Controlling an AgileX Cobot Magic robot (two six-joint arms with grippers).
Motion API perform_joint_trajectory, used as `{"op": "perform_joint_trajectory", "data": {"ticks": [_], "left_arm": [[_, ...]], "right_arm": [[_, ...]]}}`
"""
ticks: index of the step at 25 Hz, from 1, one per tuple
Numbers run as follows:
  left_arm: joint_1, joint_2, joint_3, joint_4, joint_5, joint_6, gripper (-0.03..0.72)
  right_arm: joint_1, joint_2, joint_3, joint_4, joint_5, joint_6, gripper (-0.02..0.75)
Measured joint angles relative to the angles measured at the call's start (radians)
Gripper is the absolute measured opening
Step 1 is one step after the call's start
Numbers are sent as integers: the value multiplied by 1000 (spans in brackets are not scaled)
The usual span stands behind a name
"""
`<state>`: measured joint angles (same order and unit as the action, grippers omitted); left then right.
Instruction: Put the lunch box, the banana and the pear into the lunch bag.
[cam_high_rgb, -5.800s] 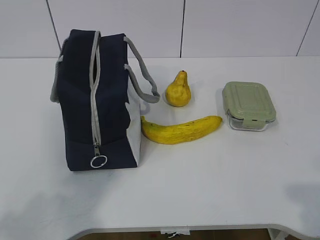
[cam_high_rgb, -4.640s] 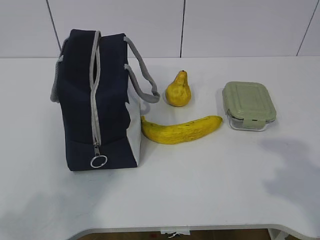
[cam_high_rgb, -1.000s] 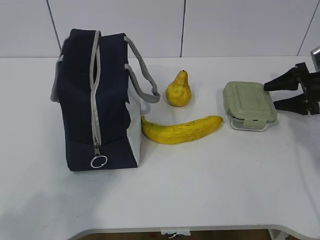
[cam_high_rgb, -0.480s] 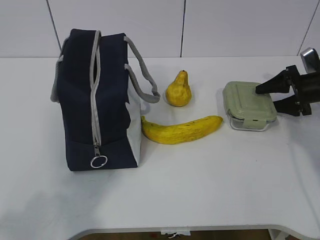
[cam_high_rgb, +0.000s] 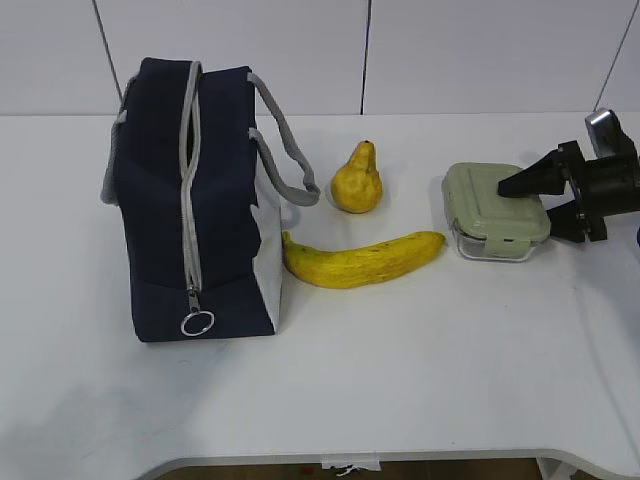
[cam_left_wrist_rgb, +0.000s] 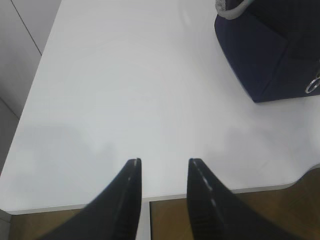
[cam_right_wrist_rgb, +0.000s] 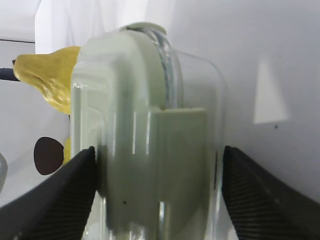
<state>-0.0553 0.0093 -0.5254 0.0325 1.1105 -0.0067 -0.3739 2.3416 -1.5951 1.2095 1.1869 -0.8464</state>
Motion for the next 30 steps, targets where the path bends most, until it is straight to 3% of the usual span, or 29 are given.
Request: {"op": "perform_joint_trajectory", "data": {"ticks": [9,14,30], "left_arm": [[0,0,0,0,0,0,239],[0,0,0,0,0,0,239],[0,0,0,0,0,0,239]], "right_arm": [[0,2,-4,2,2,0,523],[0,2,-8,13,9,0,410],[0,2,-8,14,9,0,385]]}}
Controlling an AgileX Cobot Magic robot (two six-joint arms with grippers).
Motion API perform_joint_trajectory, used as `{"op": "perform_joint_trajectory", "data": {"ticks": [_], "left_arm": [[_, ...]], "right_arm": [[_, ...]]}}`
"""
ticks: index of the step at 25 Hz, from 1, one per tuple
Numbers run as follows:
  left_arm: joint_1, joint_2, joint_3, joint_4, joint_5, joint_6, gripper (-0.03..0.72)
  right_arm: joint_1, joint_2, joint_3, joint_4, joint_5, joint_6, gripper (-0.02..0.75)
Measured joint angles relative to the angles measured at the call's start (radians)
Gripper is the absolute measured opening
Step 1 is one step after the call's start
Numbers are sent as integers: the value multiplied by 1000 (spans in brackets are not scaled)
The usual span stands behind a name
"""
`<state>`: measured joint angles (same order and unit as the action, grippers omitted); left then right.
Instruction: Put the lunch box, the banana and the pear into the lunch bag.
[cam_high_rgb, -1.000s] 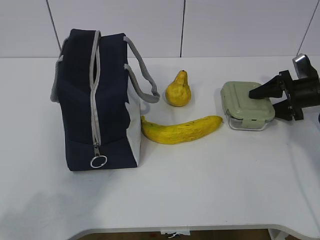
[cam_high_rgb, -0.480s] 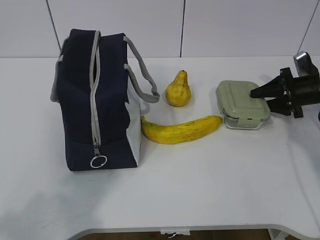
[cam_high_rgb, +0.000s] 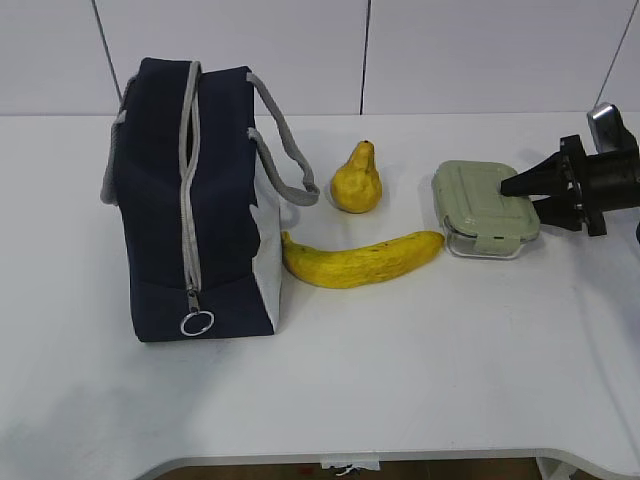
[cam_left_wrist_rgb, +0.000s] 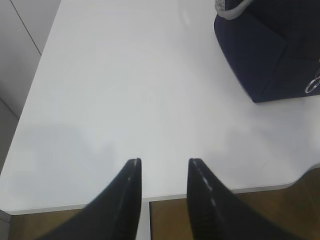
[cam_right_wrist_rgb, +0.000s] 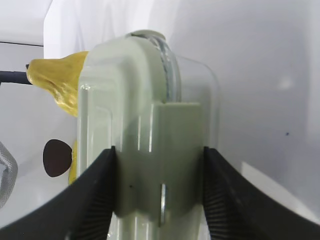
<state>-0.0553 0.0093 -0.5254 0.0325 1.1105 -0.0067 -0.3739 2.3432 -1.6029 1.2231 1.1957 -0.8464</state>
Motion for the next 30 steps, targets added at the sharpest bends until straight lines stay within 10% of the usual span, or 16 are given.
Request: {"op": "perform_joint_trajectory", "data": {"ticks": [30], "left_arm": [[0,35,-7,-59,22,0,240]], "right_arm": [[5,-204,2,-161,-26,271,375]]}}
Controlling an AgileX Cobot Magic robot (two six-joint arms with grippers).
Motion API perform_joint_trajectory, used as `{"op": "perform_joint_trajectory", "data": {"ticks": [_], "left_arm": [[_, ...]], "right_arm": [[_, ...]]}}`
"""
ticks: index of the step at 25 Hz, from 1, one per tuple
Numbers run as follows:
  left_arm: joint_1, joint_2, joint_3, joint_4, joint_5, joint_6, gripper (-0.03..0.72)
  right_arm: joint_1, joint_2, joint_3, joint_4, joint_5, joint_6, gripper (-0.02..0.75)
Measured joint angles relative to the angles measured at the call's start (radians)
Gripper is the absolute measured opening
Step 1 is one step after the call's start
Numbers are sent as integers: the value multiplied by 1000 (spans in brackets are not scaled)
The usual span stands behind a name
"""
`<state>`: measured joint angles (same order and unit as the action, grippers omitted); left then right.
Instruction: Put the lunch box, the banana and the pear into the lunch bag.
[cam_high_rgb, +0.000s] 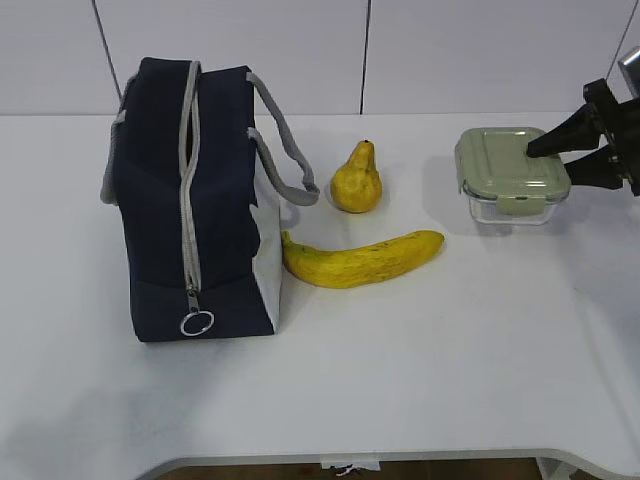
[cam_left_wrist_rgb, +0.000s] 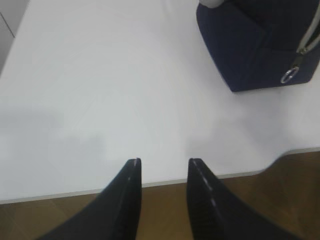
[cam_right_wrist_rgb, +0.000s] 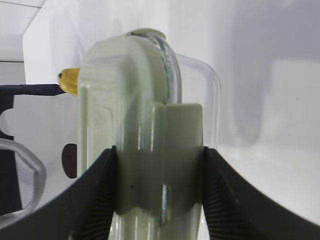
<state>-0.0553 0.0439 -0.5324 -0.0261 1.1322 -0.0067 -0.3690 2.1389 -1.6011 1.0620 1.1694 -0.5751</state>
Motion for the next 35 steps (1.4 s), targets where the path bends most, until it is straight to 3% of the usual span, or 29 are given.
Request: {"op": "perform_joint_trajectory", "data": {"ticks": [9,14,17,24,35], "left_arm": [[0,251,-205,-221,37,0,249],[0,456,-274,-403,-16,-2,343],[0,581,-302,-495,-49,-2,363],[0,874,-400,-564,-69,79,367],[0,1281,-667,-640,-81,253,368]], "right_arm": [[56,-111,0,2,6,55,375],[124,-142,0,10,14,75,375],[164,-143,-17,31,20,91,375],[270,-143,-97,64,22,107,375],[393,-144,-170,120,34,133,375]]}}
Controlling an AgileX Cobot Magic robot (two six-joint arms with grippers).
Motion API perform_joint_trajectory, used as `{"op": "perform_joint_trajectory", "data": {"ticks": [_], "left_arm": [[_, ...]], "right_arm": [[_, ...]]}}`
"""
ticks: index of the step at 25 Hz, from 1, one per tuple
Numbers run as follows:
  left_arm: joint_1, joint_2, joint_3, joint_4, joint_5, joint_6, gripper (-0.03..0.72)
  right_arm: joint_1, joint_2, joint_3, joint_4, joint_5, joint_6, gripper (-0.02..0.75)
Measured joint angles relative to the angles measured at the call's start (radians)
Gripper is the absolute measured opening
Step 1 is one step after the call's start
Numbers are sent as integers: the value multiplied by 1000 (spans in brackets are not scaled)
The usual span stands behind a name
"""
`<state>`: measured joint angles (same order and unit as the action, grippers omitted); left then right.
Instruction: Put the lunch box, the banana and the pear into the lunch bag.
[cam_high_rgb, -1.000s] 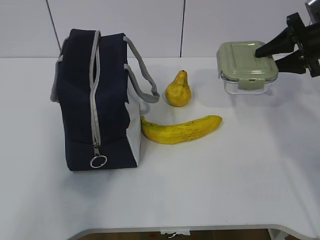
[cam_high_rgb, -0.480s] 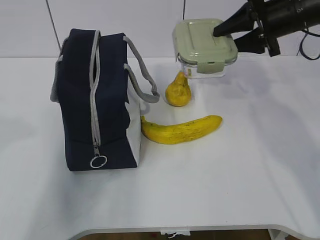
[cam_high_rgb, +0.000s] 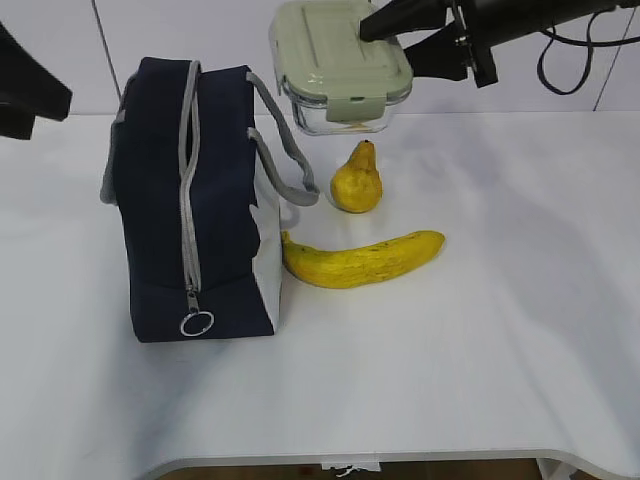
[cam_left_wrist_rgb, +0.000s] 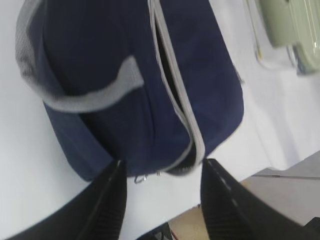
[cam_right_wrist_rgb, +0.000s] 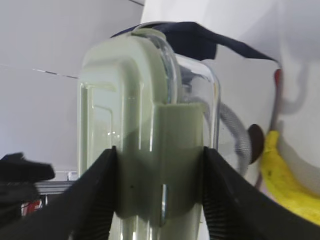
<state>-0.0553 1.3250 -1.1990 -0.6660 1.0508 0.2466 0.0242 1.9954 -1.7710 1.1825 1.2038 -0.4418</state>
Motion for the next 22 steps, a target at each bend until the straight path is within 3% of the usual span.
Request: {"op": "perform_joint_trajectory", "data": {"ticks": [11,18,20,22], "left_arm": [[0,271,-179,-46,9,16,368],[-6,376,-205,-69,24,32,364],[-7,387,-205,-78,28,46,328],[-7,387,-205,-82,30,60,228]], "right_arm": [[56,0,0,44,4,5,374],[114,0,-1,46,4,5,374],[137,0,-1,48,4,6,374],[161,0,-1,48,4,6,374]]}}
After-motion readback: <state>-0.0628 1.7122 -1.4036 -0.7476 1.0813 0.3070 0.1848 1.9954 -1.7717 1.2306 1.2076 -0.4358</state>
